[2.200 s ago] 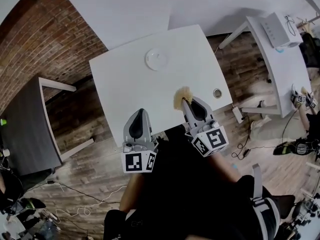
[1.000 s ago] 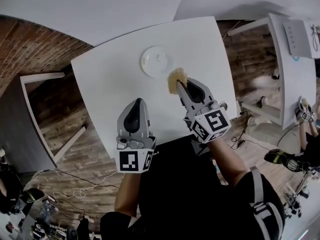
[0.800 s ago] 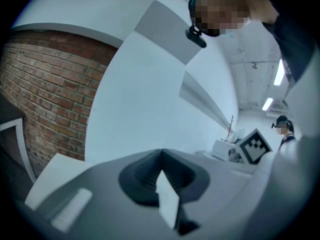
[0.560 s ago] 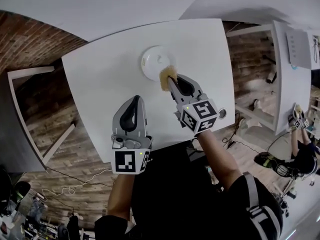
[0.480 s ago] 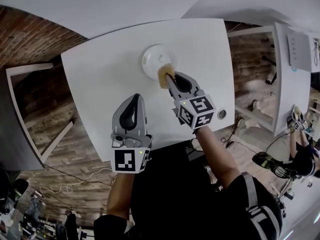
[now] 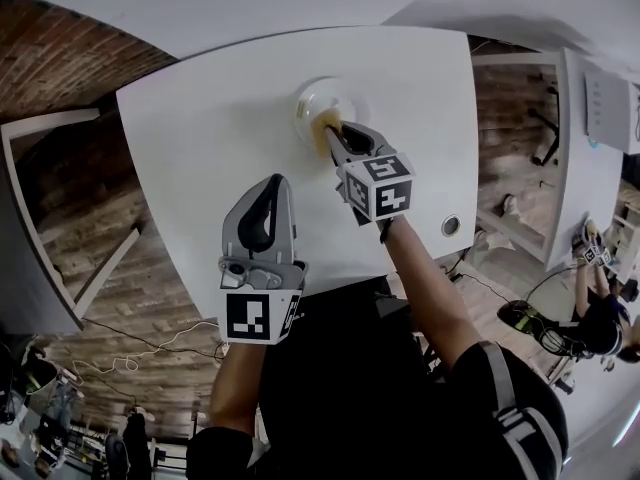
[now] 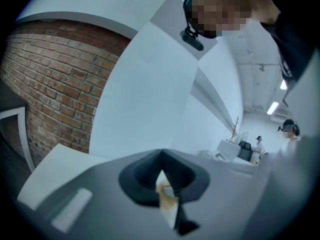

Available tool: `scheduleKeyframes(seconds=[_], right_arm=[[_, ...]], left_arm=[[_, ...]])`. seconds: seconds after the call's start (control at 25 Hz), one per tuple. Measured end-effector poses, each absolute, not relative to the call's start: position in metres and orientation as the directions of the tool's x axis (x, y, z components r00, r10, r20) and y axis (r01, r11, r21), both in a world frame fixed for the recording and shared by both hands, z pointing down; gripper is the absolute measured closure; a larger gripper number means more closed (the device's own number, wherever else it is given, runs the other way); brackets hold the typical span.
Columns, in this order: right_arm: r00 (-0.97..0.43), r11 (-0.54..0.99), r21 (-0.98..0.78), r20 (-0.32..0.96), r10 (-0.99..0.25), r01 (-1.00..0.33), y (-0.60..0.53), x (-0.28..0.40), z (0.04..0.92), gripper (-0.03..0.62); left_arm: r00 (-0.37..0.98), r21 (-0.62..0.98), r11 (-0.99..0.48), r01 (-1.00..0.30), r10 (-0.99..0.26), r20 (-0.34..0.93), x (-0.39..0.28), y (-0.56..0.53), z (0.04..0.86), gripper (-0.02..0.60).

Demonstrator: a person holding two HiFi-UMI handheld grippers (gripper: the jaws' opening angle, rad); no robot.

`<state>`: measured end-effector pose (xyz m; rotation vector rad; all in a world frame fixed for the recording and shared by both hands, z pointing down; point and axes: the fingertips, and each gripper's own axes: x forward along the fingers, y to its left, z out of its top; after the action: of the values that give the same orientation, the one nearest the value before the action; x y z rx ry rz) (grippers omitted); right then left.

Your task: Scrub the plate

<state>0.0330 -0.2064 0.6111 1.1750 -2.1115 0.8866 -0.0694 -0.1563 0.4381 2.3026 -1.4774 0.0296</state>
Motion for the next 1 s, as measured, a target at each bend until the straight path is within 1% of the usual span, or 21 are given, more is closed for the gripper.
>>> scheduleKeyframes(seconds=[0.16, 0.48, 0.68, 1.0], right_arm=[[-0.445, 0.398, -0.272, 0.772, -0.454, -0.876, -0.207, 0.031, 0.629, 0.545], [-0.417, 0.397, -0.248, 0.805, -0.423, -0.883, -0.197, 0.048, 0.633, 0.544], [-0.369, 0.364, -0.216, 0.824, -0.43, -0.906, -0.198, 0.071, 0.634, 0.544], [-0.316, 0.312, -0.179, 0.823, -0.473, -0.933, -0.234, 0.095, 0.63, 0.544]], left_arm=[[0.448, 0.328, -0.365, -0.872, -0.863, 0.231, -0.073, -0.163, 0.445, 0.578], [0.464, 0.34, -0.376, -0.862, -0.856, 0.228, -0.066, -0.17, 0.45, 0.578], [0.47, 0.349, -0.381, -0.856, -0.854, 0.223, -0.065, -0.17, 0.451, 0.578], [0.472, 0.364, -0.375, -0.852, -0.852, 0.228, -0.065, -0.171, 0.455, 0.578]])
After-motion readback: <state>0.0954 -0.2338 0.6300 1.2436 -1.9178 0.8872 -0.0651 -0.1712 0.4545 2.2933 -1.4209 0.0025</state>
